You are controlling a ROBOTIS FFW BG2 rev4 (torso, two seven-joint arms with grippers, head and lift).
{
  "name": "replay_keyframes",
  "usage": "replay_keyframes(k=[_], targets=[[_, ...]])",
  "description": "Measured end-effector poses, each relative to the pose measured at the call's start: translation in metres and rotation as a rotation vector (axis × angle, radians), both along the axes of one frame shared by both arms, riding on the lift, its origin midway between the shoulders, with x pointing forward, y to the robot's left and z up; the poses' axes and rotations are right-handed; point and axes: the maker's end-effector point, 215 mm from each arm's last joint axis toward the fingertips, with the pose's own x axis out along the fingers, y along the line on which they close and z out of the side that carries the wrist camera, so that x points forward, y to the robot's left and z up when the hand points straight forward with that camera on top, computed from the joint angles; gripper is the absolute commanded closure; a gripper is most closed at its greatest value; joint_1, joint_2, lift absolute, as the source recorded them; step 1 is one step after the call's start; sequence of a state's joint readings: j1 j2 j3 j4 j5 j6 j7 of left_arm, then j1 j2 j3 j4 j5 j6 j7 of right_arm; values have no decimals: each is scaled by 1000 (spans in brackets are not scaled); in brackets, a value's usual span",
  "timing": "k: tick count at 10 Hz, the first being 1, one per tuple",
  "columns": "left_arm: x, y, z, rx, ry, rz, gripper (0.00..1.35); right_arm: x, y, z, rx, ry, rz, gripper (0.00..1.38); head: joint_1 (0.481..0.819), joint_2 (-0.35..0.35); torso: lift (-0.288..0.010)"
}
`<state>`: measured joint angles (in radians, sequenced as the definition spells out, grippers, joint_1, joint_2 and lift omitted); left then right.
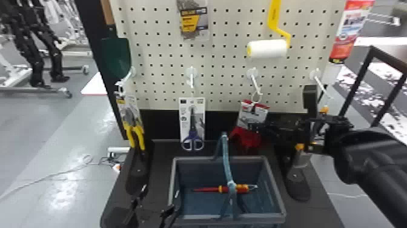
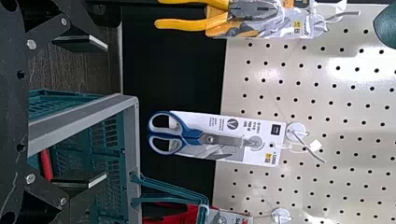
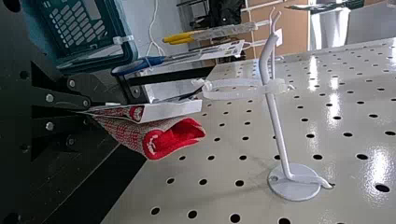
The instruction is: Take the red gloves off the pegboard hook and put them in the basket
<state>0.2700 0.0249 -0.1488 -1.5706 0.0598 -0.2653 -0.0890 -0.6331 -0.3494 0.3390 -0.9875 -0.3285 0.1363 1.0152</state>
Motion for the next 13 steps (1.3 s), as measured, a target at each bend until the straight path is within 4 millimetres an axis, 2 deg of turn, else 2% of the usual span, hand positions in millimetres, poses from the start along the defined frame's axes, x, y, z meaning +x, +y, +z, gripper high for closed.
replay_keyframes(k=[5, 7, 8, 11, 12, 13], targets=[[-2, 2, -1, 1, 3, 2, 320, -1, -4, 0, -1, -1, -9, 1291, 549, 0, -100], [-4, 5, -2, 4, 4, 8, 320, -1, -11, 5, -35, -19, -27, 1292, 549, 0, -100], [-5, 6, -2, 4, 4, 10, 320, -1, -21, 9, -50, -27, -55, 1291, 549, 0, -100], [-5, 6, -2, 5, 6, 11, 320, -7, -71, 30, -127, -66, -158, 1292, 549, 0, -100], [-6, 6, -3, 4, 8, 11, 320, -11, -84, 39, -132, -81, -192, 1291, 549, 0, -100], [-7, 6, -4, 3, 10, 12, 320, -15, -86, 48, -129, -95, -206, 1291, 549, 0, -100]])
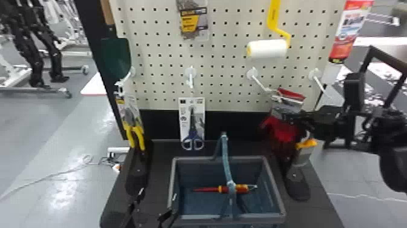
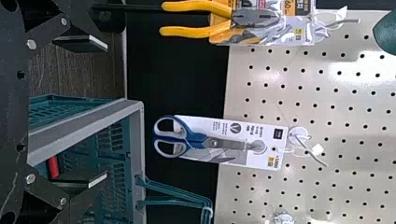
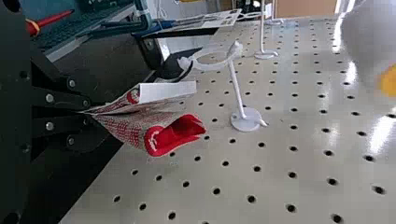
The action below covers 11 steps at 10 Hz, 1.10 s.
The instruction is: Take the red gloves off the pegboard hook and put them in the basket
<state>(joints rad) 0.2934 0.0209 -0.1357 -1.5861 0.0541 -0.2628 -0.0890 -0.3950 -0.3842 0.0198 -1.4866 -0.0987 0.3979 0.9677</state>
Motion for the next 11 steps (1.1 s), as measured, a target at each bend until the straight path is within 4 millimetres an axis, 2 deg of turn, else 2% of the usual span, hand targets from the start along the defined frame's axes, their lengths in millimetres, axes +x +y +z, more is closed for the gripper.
replay_keyframes(k=[2, 5, 7, 9, 11], targets=[[0, 1, 0, 0, 0, 2, 320, -13, 8, 16, 14, -27, -9, 1291, 549, 0, -100], [-1, 1, -1, -1, 4, 7, 320, -26, 22, 28, 49, -43, 3, 1291, 549, 0, -100], [-1, 1, -2, 0, 7, 7, 320, -44, 27, 38, 71, -35, 2, 1291, 549, 0, -100], [-2, 2, -3, -1, 10, 9, 321, -67, 34, 34, 116, 19, 0, 1291, 549, 0, -100], [-1, 4, -2, 2, 10, 10, 320, -87, 53, 19, 171, 95, 40, 1291, 549, 0, -100]])
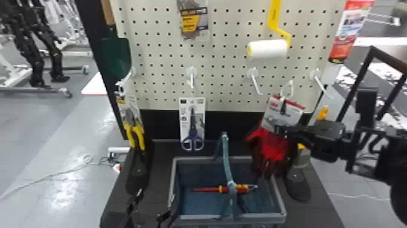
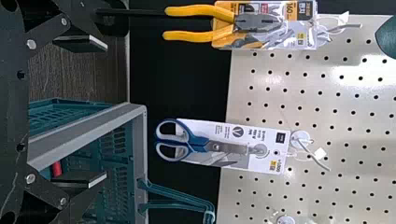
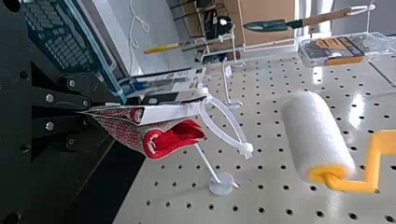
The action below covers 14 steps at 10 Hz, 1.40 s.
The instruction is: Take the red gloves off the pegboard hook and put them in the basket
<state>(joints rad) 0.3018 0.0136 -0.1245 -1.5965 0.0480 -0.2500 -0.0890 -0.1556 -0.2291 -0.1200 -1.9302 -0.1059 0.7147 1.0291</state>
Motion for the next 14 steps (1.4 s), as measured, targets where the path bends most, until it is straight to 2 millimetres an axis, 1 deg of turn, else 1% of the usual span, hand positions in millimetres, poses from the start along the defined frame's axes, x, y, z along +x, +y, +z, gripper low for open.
replay_keyframes(k=[3, 4, 5, 6, 7, 8, 9, 10, 11, 12, 14], targets=[[2, 0, 1, 3, -2, -4, 320, -21, 39, -36, 55, 122, 97, 1291, 549, 0, -100], [2, 0, 1, 1, -2, -2, 320, -28, 53, -55, 85, 170, 135, 1291, 549, 0, -100], [2, 0, 2, -1, -2, 0, 320, -29, 63, -76, 118, 209, 156, 1291, 549, 0, -100], [2, 0, 2, -2, -4, 1, 320, -26, 70, -92, 145, 232, 171, 1291, 549, 0, -100], [2, 0, 3, -2, -5, 1, 320, -22, 73, -107, 161, 250, 177, 1027, 549, 0, -100], [2, 0, 3, -2, -6, 1, 320, -17, 72, -119, 168, 267, 175, 398, 549, 0, -100], [3, 0, 3, -2, -7, 1, 320, -14, 71, -125, 171, 272, 174, 21, 549, 0, -100], [3, 1, 3, -2, -7, 2, 320, -13, 71, -127, 171, 272, 173, 84, 549, 0, -100], [2, 1, 3, -3, -7, 3, 321, -13, 70, -128, 171, 271, 172, 190, 549, 0, -100], [2, 1, 4, -3, -8, 4, 320, -13, 70, -128, 172, 270, 171, 252, 549, 0, -100], [3, 2, 4, -2, -9, 4, 320, -13, 70, -128, 175, 270, 172, 283, 549, 0, -100]])
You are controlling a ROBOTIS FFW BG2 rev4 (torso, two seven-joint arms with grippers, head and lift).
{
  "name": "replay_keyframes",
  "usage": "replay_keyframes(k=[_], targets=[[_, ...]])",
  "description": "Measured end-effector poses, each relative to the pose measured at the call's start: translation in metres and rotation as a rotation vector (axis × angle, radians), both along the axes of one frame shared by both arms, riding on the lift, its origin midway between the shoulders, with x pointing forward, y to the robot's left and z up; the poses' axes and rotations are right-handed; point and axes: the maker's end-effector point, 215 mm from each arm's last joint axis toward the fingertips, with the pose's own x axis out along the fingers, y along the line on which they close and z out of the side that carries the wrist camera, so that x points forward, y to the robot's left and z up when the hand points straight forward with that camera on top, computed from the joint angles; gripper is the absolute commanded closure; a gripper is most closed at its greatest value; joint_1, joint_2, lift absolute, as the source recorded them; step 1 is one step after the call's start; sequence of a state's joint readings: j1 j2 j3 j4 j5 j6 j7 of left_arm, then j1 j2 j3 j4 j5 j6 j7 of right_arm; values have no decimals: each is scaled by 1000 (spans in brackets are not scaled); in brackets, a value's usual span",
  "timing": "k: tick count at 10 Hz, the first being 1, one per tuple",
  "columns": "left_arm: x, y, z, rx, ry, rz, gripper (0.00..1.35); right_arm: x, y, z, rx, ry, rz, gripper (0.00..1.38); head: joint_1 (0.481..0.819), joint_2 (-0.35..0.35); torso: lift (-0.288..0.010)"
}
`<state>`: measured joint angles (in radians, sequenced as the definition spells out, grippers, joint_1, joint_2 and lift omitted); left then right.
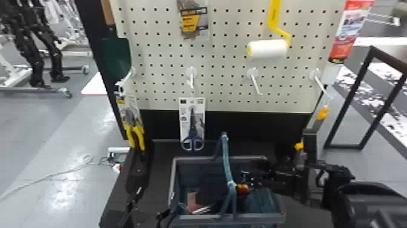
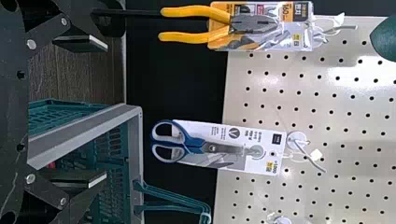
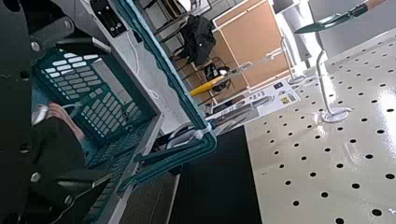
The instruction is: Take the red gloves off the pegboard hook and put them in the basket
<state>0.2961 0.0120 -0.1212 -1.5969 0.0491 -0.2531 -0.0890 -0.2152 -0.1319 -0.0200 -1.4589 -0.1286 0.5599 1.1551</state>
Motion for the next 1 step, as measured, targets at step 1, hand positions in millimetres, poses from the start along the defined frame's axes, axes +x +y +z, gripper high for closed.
replay_keyframes(k=[1], targets=[[0, 0, 0, 0, -1, 0, 321, 0, 0, 0, 0, -1, 0, 283, 549, 0, -100]])
